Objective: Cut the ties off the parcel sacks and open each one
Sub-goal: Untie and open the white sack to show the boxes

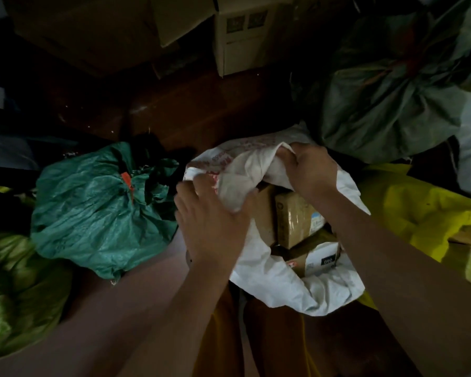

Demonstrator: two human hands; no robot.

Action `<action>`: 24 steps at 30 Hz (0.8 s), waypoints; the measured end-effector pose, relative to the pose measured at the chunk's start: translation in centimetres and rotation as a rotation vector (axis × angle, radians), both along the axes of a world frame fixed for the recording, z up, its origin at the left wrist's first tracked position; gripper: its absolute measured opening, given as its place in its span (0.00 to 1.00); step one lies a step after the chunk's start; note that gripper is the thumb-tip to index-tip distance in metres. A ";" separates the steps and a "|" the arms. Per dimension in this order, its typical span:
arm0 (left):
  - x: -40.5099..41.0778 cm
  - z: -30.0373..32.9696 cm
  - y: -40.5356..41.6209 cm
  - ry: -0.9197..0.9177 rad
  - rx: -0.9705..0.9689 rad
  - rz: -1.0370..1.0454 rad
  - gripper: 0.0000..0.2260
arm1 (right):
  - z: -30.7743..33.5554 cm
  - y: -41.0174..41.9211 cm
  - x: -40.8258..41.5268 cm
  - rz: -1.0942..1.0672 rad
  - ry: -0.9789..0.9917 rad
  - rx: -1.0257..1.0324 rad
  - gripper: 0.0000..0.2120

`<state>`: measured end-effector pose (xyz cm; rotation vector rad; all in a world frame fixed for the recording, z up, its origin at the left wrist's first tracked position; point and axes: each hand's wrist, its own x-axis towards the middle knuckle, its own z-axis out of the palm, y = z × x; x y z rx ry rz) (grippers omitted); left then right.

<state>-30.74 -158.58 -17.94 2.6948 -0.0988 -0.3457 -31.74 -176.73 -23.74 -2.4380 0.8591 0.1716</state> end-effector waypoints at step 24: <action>11.2 -1.3 2.9 0.397 -0.677 0.438 0.21 | 2.5 -1.4 0.5 -0.728 0.138 0.796 0.26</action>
